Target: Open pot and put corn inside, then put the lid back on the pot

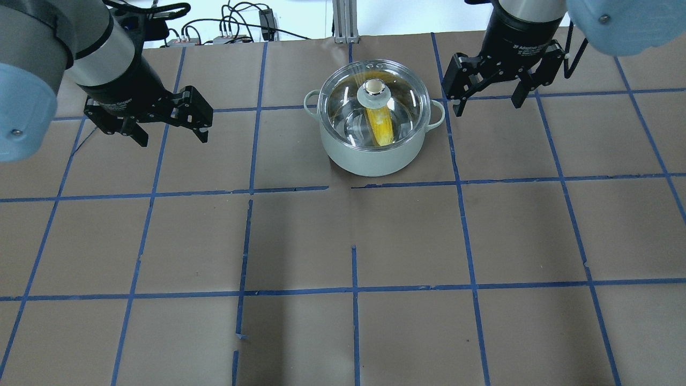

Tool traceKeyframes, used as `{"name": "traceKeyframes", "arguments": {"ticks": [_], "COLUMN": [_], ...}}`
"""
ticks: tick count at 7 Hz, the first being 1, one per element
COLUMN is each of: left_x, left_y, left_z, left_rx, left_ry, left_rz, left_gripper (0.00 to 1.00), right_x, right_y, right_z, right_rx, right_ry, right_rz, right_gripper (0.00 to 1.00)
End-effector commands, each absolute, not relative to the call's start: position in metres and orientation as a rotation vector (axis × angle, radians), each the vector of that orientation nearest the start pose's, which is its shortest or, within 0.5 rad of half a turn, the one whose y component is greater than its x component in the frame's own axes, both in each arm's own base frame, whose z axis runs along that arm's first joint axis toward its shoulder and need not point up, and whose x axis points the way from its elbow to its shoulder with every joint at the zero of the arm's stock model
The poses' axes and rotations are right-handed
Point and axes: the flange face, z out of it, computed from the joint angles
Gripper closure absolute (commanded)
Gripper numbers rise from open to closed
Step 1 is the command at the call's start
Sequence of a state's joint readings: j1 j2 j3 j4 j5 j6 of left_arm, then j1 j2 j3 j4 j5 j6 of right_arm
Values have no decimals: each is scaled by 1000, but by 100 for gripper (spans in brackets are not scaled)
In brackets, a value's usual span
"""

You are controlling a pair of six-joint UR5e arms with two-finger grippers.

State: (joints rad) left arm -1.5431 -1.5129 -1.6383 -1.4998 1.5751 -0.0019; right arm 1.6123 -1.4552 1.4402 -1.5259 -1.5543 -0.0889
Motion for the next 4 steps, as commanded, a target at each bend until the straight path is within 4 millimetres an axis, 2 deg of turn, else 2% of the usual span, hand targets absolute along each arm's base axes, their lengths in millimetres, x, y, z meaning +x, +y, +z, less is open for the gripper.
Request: {"name": "traceKeyframes", "arguments": {"ticks": [1, 4], "left_x": [-120, -120], "left_y": [-476, -478], "left_z": [494, 491], "left_rx": [-48, -48], "left_ry": [3135, 3136], "left_rz": [-108, -96], "left_gripper": [0, 0], "right_x": [154, 148], "right_y": [-539, -536], "right_z": [491, 486], "right_rx": [-193, -182], "right_ry": [3130, 3121], "right_rz": [-65, 11], "right_gripper": [0, 0]}}
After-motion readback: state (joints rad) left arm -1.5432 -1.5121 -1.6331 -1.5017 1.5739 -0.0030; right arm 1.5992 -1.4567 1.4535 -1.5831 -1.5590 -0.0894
